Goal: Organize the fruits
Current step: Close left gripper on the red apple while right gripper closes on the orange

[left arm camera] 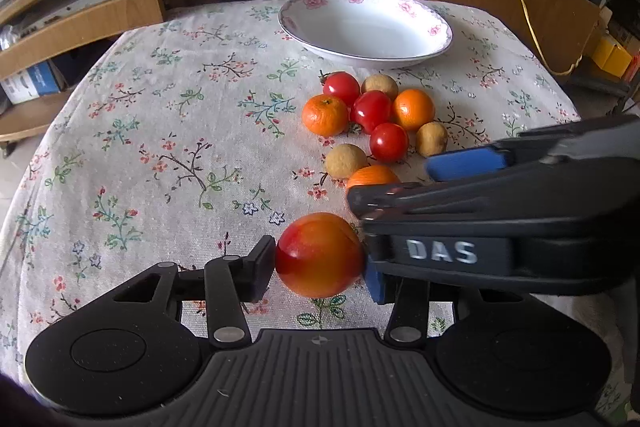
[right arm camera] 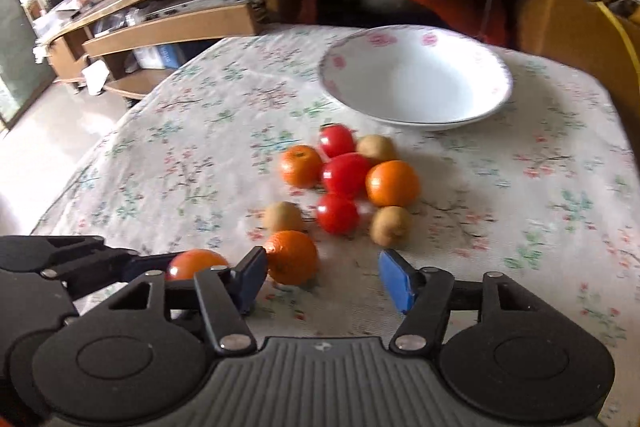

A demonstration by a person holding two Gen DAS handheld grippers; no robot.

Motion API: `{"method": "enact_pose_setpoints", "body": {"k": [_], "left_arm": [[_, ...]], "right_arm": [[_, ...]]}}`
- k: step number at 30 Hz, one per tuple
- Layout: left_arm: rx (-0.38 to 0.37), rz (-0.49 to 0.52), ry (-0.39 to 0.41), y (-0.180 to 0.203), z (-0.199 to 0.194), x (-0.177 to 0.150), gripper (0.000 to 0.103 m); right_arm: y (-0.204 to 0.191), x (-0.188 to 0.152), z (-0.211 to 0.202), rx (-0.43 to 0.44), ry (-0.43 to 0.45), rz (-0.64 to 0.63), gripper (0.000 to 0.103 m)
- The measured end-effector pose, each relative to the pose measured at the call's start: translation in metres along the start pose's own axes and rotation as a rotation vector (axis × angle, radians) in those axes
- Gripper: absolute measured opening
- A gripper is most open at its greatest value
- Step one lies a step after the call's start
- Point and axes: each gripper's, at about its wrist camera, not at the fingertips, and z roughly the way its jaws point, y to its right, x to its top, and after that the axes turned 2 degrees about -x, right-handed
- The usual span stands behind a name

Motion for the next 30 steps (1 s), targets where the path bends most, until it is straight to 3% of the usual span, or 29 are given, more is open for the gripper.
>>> {"method": "enact_pose_setpoints", "body": {"k": [8,12,30], "left_arm": [[0.004,0.018,0.002,0.002,0.001,-0.001,0.058],[0.0,0.006,-0.004,0.001,0.001,0.001,0.055],[0.001,-0.009,-0.049,0.009,0.0,0.008,0.051]], "right_arm": [[-0.009,0.003,0.013,0.012,-0.036,-0.048,0.048],[-0.004,0.003,0.012,0.002,-0.039,-0.037,0.034],[0.026,-0.001,-0.019,-0.022,-0.025,0.028,0.033]]}}
